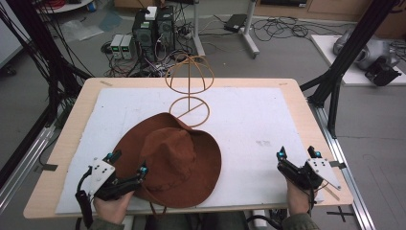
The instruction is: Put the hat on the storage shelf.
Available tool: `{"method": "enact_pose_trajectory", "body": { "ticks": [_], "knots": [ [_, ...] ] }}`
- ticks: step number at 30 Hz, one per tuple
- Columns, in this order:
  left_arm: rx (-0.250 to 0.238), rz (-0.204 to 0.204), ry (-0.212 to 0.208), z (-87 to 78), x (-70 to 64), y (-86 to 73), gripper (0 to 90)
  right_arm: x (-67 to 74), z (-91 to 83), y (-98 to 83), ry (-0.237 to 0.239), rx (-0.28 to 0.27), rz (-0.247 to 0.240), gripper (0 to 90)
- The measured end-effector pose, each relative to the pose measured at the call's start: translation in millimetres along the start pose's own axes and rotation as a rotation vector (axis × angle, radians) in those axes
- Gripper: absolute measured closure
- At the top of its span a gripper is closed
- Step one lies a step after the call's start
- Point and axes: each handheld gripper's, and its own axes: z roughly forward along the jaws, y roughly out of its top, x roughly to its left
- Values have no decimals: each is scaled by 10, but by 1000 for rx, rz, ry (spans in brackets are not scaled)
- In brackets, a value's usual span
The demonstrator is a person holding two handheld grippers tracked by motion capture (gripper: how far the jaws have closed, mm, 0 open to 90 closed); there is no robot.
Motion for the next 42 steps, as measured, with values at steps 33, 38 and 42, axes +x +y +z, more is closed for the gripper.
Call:
{"method": "enact_pose_trajectory", "body": {
  "ticks": [33,38,42],
  "knots": [
    [178,-15,-62,185,-161,-44,885,-6,-24,5,-10,-4,9,52],
    [142,24,-53,168,-201,-38,885,-22,-28,4,-14,-5,8,52],
    [124,26,-54,155,-203,-30,884,-20,-31,4,-19,-8,13,52]
  ]
}}
